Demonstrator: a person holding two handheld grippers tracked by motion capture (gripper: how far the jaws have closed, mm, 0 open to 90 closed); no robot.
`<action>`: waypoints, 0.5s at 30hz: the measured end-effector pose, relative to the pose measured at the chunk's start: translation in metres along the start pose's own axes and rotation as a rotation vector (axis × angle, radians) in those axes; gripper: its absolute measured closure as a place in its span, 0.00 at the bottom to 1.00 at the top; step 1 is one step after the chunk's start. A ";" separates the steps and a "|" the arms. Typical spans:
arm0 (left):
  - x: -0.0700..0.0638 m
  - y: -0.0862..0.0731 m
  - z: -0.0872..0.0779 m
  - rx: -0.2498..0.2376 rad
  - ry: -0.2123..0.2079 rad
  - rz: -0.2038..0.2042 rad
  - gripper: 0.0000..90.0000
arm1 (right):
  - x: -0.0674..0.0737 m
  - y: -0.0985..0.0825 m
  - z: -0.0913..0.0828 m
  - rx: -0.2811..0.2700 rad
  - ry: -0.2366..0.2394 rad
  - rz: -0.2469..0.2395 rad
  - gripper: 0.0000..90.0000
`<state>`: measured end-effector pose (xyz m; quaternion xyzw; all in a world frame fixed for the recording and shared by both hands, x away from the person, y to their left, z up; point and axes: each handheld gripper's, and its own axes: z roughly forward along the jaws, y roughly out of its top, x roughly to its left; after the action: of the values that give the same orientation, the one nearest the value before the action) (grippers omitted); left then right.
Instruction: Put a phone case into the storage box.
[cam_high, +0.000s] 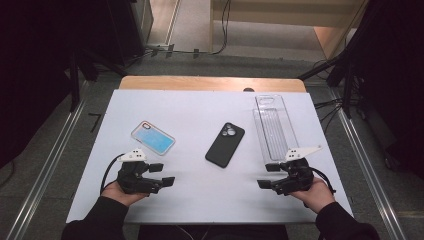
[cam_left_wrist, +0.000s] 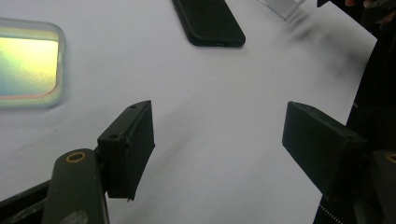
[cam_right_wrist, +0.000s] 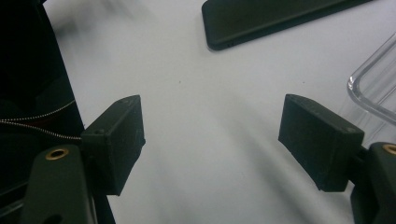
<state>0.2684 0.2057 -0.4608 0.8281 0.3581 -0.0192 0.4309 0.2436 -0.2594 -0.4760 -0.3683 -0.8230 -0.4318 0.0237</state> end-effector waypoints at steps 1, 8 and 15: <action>0.000 0.000 0.000 0.001 0.000 0.003 0.29 | 0.000 0.000 0.000 -0.001 0.001 0.001 0.23; 0.002 0.000 0.001 0.016 -0.001 -0.014 0.29 | 0.000 -0.001 -0.001 -0.003 -0.002 0.003 0.23; 0.002 0.000 0.000 0.020 0.001 -0.017 0.29 | 0.001 -0.001 -0.001 -0.002 0.000 0.000 0.23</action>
<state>0.2700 0.2065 -0.4615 0.8292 0.3654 -0.0260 0.4221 0.2423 -0.2599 -0.4756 -0.3684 -0.8225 -0.4327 0.0234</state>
